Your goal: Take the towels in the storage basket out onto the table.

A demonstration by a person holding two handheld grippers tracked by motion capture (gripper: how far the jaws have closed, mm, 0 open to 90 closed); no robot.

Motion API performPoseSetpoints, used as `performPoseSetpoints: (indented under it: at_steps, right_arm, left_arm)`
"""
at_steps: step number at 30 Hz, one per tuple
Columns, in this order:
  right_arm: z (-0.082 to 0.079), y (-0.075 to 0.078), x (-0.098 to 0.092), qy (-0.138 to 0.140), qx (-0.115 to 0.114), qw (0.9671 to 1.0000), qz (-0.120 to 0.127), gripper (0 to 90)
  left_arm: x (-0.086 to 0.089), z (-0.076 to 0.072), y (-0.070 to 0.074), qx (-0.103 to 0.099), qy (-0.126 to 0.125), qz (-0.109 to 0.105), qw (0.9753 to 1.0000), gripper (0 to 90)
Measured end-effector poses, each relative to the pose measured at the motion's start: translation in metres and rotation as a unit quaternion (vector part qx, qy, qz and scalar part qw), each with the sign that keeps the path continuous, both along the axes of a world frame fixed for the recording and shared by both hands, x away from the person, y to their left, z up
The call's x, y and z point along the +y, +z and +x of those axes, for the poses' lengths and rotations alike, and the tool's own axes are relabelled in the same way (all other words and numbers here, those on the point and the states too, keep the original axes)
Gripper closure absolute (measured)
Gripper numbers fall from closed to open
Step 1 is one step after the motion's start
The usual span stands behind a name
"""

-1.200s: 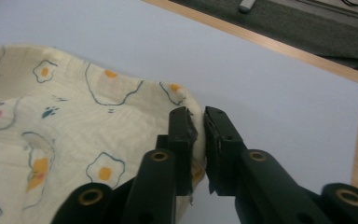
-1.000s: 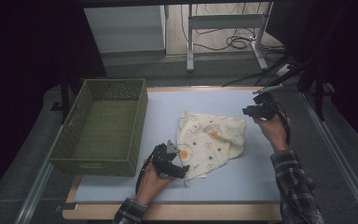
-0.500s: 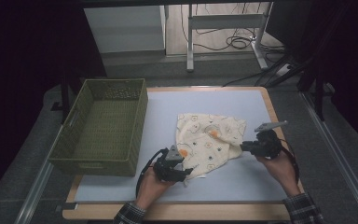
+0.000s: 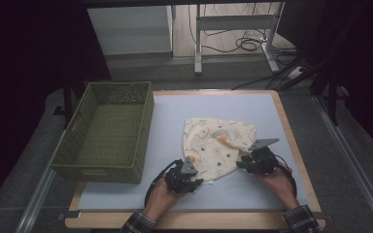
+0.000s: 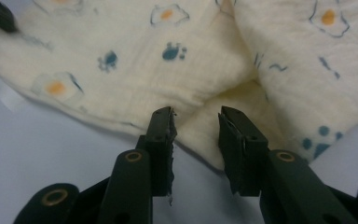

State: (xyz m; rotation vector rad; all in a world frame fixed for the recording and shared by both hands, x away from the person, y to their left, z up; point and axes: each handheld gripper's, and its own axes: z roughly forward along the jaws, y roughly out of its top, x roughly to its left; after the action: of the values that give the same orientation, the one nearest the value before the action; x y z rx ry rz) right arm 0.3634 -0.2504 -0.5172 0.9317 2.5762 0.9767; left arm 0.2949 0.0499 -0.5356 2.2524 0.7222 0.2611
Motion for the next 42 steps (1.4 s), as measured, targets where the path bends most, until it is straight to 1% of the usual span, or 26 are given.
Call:
performPoseSetpoints:
  at_steps: [1, 3, 5, 7, 9, 11, 14, 15, 17, 19, 20, 21, 23, 26, 27, 29, 30, 31, 32, 33, 36, 37, 39, 40, 41, 42]
  right_arm:
    - [-0.003, -0.001, 0.001, 0.001, -0.020, 0.9997, -0.015, 74.3]
    - [-0.005, 0.000, 0.002, -0.007, -0.027, 0.9993, -0.023, 87.9]
    - [-0.004, 0.000, 0.002, -0.005, -0.027, 0.9994, -0.023, 88.5]
    - [-0.004, 0.002, -0.003, -0.006, -0.015, 0.9998, -0.014, 88.8]
    - [-0.005, 0.007, -0.011, -0.010, -0.013, 0.9999, -0.003, 88.7]
    - [-0.008, 0.013, -0.022, -0.019, -0.015, 0.9997, -0.002, 88.7]
    - [-0.012, 0.024, -0.043, -0.038, -0.017, 0.9991, 0.004, 88.5]
    - [-0.015, 0.027, -0.056, -0.053, -0.013, 0.9985, -0.002, 87.8]
    - [-0.016, 0.028, -0.060, -0.057, -0.009, 0.9983, -0.005, 87.3]
    - [-0.021, 0.028, -0.070, -0.063, -0.003, 0.9980, 0.006, 84.9]
    - [-0.027, 0.031, -0.075, -0.064, -0.001, 0.9978, 0.015, 79.2]
    - [-0.027, 0.031, -0.075, -0.064, -0.001, 0.9978, 0.015, 79.2]
    - [-0.035, 0.035, -0.078, -0.060, -0.005, 0.9980, 0.018, 77.2]
    - [-0.045, 0.038, -0.077, -0.046, 0.002, 0.9985, 0.030, 74.8]
    - [-0.050, 0.035, -0.073, -0.038, 0.007, 0.9988, 0.030, 73.0]
    - [-0.051, 0.032, -0.070, -0.032, 0.009, 0.9990, 0.030, 72.5]
    - [-0.053, 0.029, -0.068, -0.027, 0.014, 0.9992, 0.028, 71.7]
    - [-0.056, 0.020, -0.064, -0.023, 0.016, 0.9994, 0.019, 69.3]
    - [-0.057, 0.016, -0.063, -0.022, 0.014, 0.9996, 0.015, 68.7]
    - [-0.057, 0.016, -0.063, -0.022, 0.014, 0.9996, 0.015, 68.7]
    - [-0.059, 0.004, -0.062, -0.018, 0.001, 0.9998, -0.002, 69.0]
    - [-0.060, 0.002, -0.063, -0.017, -0.010, 0.9998, 0.004, 71.1]
    - [-0.061, 0.001, -0.064, -0.024, -0.016, 0.9996, 0.005, 76.4]
    - [-0.062, 0.000, -0.064, -0.025, -0.016, 0.9995, 0.010, 83.0]
    - [-0.062, 0.000, -0.065, -0.022, -0.009, 0.9996, 0.017, 86.2]
    - [-0.063, -0.001, -0.065, -0.022, -0.009, 0.9995, 0.020, 87.4]
  left_arm:
    - [0.002, 0.001, 0.000, 0.000, 0.003, 0.001, 1.0000, 71.8]
    - [0.005, 0.004, 0.000, 0.008, 0.006, -0.007, 0.9999, 84.7]
    - [0.009, 0.005, 0.000, 0.012, 0.009, -0.018, 0.9997, 85.1]
    - [0.016, 0.006, 0.003, 0.009, 0.016, -0.021, 0.9996, 85.1]
    - [0.024, 0.007, 0.008, 0.004, 0.029, -0.031, 0.9991, 84.9]
    - [0.031, 0.008, 0.013, 0.002, 0.039, -0.040, 0.9985, 84.7]
    - [0.041, 0.008, 0.018, -0.003, 0.051, -0.045, 0.9977, 84.0]
    - [0.042, 0.008, 0.018, -0.001, 0.053, -0.044, 0.9976, 82.2]
    - [0.043, 0.010, 0.015, 0.006, 0.054, -0.033, 0.9980, 80.5]
    - [0.042, 0.011, 0.011, 0.011, 0.055, -0.028, 0.9980, 70.8]
    - [0.043, 0.010, 0.010, 0.012, 0.056, -0.029, 0.9979, 64.1]
    - [0.043, 0.010, 0.010, 0.015, 0.056, -0.029, 0.9979, 64.1]
    - [0.045, 0.009, 0.013, 0.020, 0.055, -0.035, 0.9977, 59.5]
    - [0.048, 0.005, 0.018, 0.023, 0.055, -0.044, 0.9972, 54.2]
    - [0.048, 0.004, 0.018, 0.023, 0.057, -0.044, 0.9971, 54.3]
    - [0.050, 0.003, 0.019, 0.031, 0.056, -0.049, 0.9968, 53.8]
    - [0.051, 0.002, 0.019, 0.033, 0.057, -0.053, 0.9964, 52.7]
    - [0.053, 0.001, 0.019, 0.035, 0.058, -0.055, 0.9962, 52.2]
    - [0.054, 0.001, 0.018, 0.038, 0.059, -0.055, 0.9960, 51.8]
    - [0.054, 0.002, 0.017, 0.041, 0.058, -0.054, 0.9960, 51.8]
    - [0.053, 0.004, 0.011, 0.053, 0.057, -0.052, 0.9956, 51.1]
    - [0.052, 0.005, 0.008, 0.054, 0.057, -0.048, 0.9958, 51.9]
    - [0.045, 0.005, 0.002, 0.057, 0.052, -0.036, 0.9964, 53.4]
    - [0.042, 0.005, 0.000, 0.052, 0.055, -0.030, 0.9967, 54.6]
    - [0.040, 0.003, 0.000, 0.034, 0.059, -0.017, 0.9975, 57.5]
    - [0.038, 0.001, 0.000, 0.026, 0.064, -0.008, 0.9976, 65.4]
